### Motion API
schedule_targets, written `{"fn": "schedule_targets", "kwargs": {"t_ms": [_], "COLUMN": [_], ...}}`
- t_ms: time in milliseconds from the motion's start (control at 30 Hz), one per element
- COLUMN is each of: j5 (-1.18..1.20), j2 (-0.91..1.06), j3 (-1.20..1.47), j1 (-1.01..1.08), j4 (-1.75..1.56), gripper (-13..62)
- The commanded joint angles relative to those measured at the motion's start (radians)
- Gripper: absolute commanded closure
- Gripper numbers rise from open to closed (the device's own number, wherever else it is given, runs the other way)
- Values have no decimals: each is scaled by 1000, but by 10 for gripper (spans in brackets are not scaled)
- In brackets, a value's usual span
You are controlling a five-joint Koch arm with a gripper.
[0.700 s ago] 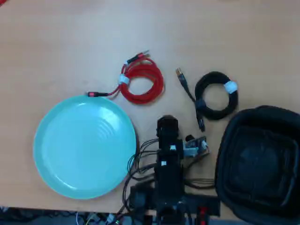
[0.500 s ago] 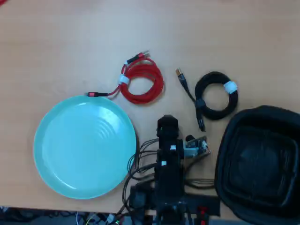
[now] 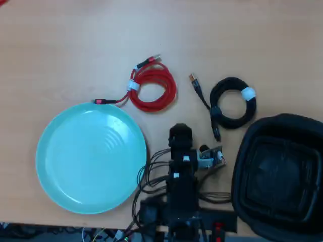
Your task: Put a black charging cable in a black bowl and put a red charging cable in a green bowl
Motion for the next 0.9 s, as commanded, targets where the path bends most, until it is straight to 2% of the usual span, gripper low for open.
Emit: {"fn": "schedule_targets", "kwargs": {"t_ms": [0,233,567,867], "j5": [0,-29,-34,-28], "j2": [35,37,40,35], "j3": [-86,-466,-710,-1121], "j1": [-9,-55,-64,-60], "j4": [235,790,1040,1331], "gripper": [561,560,560,561]}}
